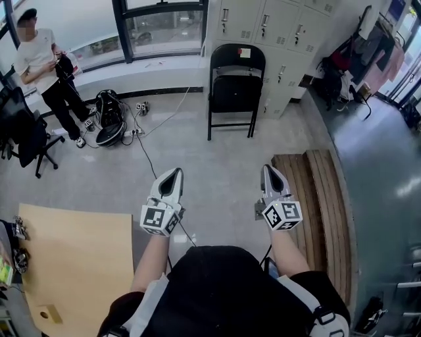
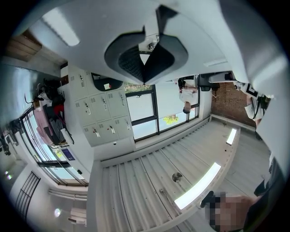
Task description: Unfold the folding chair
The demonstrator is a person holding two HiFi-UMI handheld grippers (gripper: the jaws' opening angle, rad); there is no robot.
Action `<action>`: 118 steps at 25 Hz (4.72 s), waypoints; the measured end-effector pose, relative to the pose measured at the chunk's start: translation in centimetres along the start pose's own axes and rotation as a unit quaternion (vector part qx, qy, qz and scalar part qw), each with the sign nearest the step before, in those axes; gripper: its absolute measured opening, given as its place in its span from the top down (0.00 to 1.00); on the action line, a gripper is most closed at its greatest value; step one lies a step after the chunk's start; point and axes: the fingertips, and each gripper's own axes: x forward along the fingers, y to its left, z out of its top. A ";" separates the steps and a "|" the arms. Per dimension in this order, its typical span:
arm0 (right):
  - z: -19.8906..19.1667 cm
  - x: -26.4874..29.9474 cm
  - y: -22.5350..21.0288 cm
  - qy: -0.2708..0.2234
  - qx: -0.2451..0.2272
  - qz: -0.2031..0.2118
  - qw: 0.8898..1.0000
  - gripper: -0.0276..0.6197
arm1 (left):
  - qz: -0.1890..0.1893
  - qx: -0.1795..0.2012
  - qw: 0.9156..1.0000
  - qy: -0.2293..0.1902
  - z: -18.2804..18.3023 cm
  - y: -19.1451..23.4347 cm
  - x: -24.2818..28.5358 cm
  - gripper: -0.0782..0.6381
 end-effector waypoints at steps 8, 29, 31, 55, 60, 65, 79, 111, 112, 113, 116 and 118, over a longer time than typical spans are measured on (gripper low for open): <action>0.6 2.1 3.8 0.000 -0.011 0.000 1.000 0.95 | -0.031 -0.001 1.000 0.003 1.0 2.0 -0.1 0.89; 1.5 12.8 -12.9 -0.026 0.016 0.033 0.999 0.95 | 0.025 0.012 0.999 -0.018 -1.5 1.6 17.1 0.89; 1.9 13.6 -14.9 -0.027 0.022 0.031 0.999 0.95 | 0.028 0.014 0.999 -0.021 -1.5 1.1 19.3 0.89; 0.0 26.0 -24.2 -0.004 0.056 0.009 0.998 0.95 | -0.003 -0.005 1.000 0.023 -6.4 5.0 36.0 0.89; 0.4 31.4 -25.7 -0.007 0.068 -0.015 0.998 0.95 | -0.028 -0.006 0.999 0.031 -6.2 8.7 41.6 0.89; 0.1 36.9 -27.1 -0.002 0.075 -0.031 0.997 0.95 | -0.047 -0.006 0.998 0.041 -6.8 12.4 47.4 0.89; -2.0 49.5 -29.6 0.017 0.091 -0.052 0.994 0.95 | -0.056 -0.012 0.997 0.050 -8.2 21.7 55.9 0.89; -3.9 66.0 -44.9 0.095 0.090 -0.010 0.991 0.95 | 0.007 0.008 0.999 0.044 -10.2 22.5 75.5 0.89; -4.2 66.5 -44.7 0.098 0.089 -0.010 0.991 0.95 | 0.005 0.009 0.999 0.048 -10.4 23.1 75.7 0.89; -4.5 66.9 -44.5 0.101 0.090 -0.012 0.991 0.95 | 0.003 0.008 0.999 0.053 -10.8 23.6 75.9 0.89; -5.8 67.9 -44.3 0.114 0.095 -0.027 0.989 0.95 | -0.003 0.008 0.997 0.072 -12.2 25.6 76.7 0.89; -6.7 68.8 -44.2 0.121 0.100 -0.038 0.987 0.95 | -0.014 0.008 0.996 0.088 -13.3 26.8 77.6 0.89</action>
